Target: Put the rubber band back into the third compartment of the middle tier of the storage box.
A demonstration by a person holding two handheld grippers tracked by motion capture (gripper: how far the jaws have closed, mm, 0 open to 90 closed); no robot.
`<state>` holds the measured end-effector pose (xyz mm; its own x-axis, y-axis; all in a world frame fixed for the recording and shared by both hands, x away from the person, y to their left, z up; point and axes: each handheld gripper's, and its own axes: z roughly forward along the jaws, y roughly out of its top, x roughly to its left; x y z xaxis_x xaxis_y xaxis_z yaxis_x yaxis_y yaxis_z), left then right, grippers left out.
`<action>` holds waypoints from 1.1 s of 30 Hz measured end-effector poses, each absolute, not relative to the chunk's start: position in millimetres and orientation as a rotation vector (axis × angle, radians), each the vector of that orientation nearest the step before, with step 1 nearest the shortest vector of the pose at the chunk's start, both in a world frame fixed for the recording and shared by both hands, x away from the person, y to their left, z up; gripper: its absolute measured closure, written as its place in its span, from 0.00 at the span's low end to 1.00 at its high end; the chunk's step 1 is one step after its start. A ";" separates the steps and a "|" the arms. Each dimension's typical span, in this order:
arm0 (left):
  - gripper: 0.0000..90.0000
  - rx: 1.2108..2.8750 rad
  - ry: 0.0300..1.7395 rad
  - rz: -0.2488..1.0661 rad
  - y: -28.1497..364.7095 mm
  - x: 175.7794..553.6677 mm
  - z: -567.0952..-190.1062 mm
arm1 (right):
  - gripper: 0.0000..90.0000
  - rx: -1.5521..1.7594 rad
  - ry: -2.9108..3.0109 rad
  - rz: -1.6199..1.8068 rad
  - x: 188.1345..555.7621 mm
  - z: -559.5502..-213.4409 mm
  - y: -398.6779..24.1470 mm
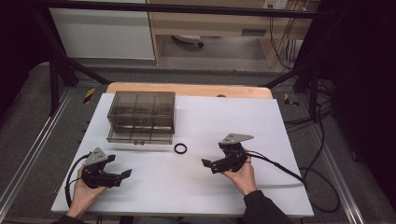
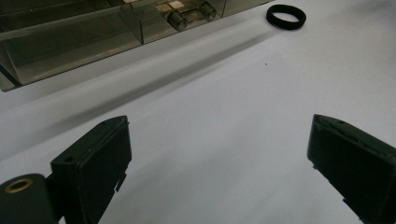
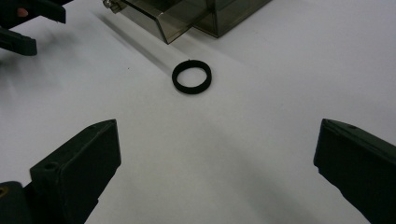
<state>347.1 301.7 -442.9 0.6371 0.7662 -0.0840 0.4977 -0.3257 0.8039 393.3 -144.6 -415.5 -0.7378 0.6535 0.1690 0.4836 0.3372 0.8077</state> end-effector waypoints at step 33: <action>0.07 1.999 0.986 0.389 301.1 347.0 -442.9 | 0.03 1.047 2.458 1.297 428.0 -417.9 -99.4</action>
<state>347.0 301.1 -442.9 0.6405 0.7630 -0.0867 0.4981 -0.3269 0.8032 428.0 -99.4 -417.9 -0.7387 0.6536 0.1647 0.5048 0.3746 0.7777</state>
